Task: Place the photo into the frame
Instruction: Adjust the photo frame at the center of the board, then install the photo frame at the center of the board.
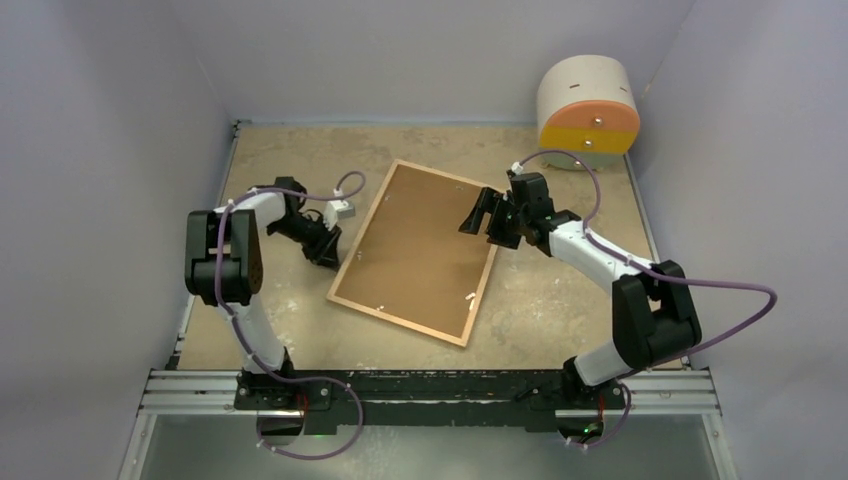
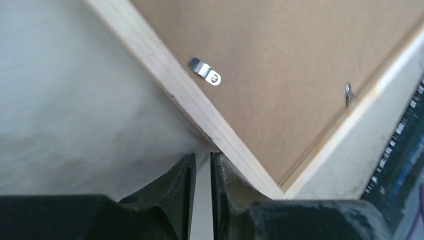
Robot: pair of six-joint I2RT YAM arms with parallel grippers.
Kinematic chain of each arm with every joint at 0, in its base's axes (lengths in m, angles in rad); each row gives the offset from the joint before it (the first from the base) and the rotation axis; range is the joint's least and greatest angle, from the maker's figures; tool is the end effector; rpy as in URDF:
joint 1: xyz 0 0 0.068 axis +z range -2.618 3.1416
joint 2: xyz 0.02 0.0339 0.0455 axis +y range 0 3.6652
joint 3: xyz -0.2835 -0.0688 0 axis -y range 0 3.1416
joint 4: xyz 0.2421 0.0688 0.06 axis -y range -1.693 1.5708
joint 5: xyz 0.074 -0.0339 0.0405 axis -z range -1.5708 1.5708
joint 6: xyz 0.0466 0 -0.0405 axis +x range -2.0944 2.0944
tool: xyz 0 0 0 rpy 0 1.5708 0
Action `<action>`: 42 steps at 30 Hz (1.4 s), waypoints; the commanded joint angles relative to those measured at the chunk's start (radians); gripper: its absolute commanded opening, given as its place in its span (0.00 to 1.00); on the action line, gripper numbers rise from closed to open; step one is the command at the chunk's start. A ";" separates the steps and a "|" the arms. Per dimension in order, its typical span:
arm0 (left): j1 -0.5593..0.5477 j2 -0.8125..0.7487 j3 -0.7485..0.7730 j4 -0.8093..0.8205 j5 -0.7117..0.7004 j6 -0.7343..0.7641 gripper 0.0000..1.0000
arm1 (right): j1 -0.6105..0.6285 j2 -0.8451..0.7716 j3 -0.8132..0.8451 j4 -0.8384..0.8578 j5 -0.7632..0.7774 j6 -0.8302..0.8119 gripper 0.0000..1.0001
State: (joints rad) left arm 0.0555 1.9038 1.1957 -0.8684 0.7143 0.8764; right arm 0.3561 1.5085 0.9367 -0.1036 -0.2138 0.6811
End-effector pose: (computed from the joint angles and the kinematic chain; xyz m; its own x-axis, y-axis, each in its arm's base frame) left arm 0.3361 -0.0119 0.1603 -0.6740 0.5440 -0.4997 0.7380 0.5252 -0.4236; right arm 0.3074 0.1249 0.2412 -0.7675 0.3710 -0.5228 -0.0163 0.8040 0.5945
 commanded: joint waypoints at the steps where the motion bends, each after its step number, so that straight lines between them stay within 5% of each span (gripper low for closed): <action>1: -0.077 -0.068 -0.083 -0.097 0.076 0.107 0.21 | 0.024 -0.021 0.039 0.064 -0.042 0.024 0.82; 6: -0.031 -0.107 -0.069 -0.107 0.105 0.073 0.26 | 0.133 0.061 0.075 0.163 -0.103 0.064 0.78; 11: 0.019 -0.001 0.061 -0.137 0.236 -0.010 0.44 | 0.255 0.235 0.172 0.266 -0.164 0.125 0.71; 14: 0.004 0.041 0.092 -0.123 0.289 -0.048 0.46 | 0.312 0.333 0.244 0.299 -0.179 0.143 0.70; 27: -0.048 0.111 0.052 0.004 0.189 -0.137 0.20 | 0.425 0.551 0.384 0.367 -0.239 0.208 0.64; 42: -0.048 0.117 0.024 0.032 0.165 -0.151 0.12 | 0.425 0.657 0.438 0.392 -0.234 0.204 0.57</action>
State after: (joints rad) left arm 0.0067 2.0068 1.2453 -0.9035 0.9276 0.7132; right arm 0.7826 2.1365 1.3380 0.2775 -0.4416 0.8833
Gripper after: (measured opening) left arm 0.129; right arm 0.586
